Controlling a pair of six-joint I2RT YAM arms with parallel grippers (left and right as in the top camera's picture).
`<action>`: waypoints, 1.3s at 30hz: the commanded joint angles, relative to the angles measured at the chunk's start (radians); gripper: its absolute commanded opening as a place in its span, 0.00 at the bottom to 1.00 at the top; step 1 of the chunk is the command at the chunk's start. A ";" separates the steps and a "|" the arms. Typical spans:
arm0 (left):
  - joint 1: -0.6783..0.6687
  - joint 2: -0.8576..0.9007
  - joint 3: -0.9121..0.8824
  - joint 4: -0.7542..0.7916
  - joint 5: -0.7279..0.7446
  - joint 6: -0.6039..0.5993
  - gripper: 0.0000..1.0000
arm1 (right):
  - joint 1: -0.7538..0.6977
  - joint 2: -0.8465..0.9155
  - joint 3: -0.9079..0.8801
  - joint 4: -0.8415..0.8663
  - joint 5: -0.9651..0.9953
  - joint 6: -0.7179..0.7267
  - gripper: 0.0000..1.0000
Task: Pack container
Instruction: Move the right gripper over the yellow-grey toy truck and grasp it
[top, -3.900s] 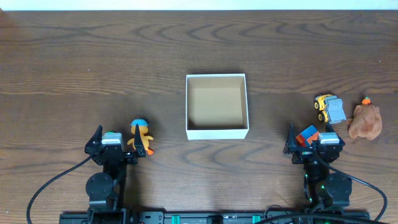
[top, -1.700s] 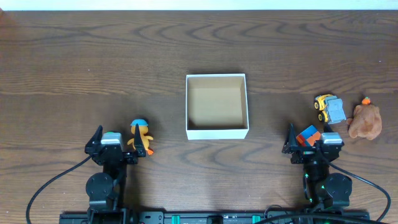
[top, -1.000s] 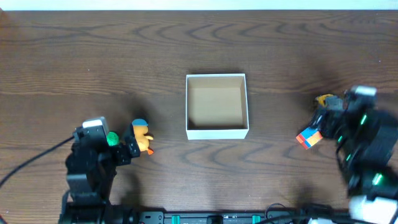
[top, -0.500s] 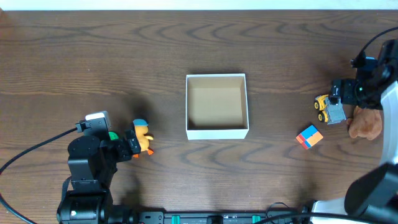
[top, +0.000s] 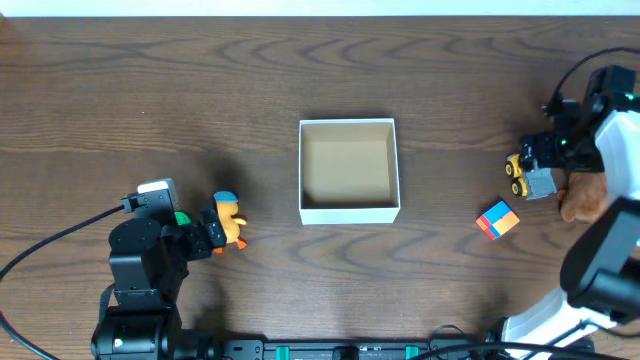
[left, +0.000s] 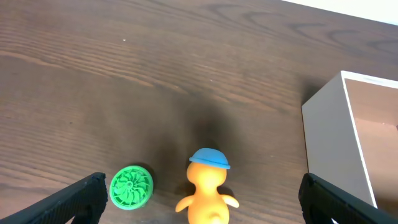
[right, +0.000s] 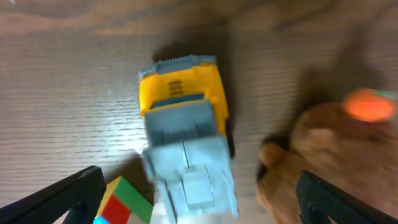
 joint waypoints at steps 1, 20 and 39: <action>0.005 -0.001 0.026 0.001 -0.012 -0.013 0.98 | 0.020 0.052 0.016 0.010 -0.003 -0.016 0.99; 0.005 0.012 0.026 0.001 -0.013 -0.012 0.98 | 0.026 0.063 0.016 0.015 0.011 0.013 0.82; 0.005 0.026 0.026 0.001 -0.013 -0.012 0.98 | 0.026 0.063 0.016 0.013 0.011 0.013 0.58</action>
